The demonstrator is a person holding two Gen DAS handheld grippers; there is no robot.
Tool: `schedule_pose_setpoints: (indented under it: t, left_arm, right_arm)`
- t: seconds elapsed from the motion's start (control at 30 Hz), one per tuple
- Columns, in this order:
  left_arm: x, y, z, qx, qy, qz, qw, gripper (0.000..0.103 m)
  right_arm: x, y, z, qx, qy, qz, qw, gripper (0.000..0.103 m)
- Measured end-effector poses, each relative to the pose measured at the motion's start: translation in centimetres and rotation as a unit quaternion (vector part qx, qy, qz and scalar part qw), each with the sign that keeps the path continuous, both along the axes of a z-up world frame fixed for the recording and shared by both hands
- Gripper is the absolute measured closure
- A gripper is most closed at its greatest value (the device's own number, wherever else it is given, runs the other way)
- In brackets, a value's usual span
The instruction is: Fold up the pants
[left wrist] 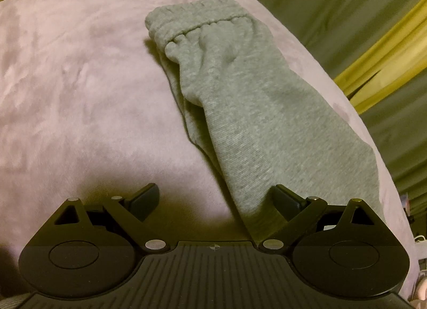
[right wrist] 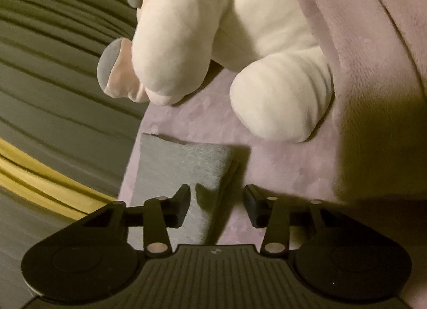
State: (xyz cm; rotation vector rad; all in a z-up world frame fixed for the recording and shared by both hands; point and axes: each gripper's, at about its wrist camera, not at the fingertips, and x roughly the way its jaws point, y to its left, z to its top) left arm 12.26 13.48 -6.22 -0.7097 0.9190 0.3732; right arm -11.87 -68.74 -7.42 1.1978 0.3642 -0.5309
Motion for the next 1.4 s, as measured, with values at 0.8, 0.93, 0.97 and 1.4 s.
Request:
schedule_pose_setpoints:
  t: [0.8, 0.93, 0.97, 1.4]
  left_arm:
    - [0.4, -0.4, -0.1, 0.01, 0.008, -0.005, 0.9999, 0.006]
    - [0.3, -0.3, -0.2, 0.005, 0.005, -0.004, 1.0, 0.006]
    - [0.3, -0.2, -0.2, 0.004, 0.005, -0.004, 1.0, 0.006]
    - [0.0, 0.0, -0.3, -0.007, -0.001, -0.001, 1.0, 0.005]
  right_arm:
    - [5.0, -0.1, -1.1, -0.056, -0.023, 0.055, 0.997, 0.075]
    - [5.4, -0.2, -1.2, -0.059, -0.018, 0.054, 0.997, 0.075]
    - [5.6, -0.2, -1.2, -0.059, -0.019, 0.054, 0.997, 0.075]
    - [5.6, 0.2, -0.9, -0.07, -0.026, 0.062, 0.995, 0.059]
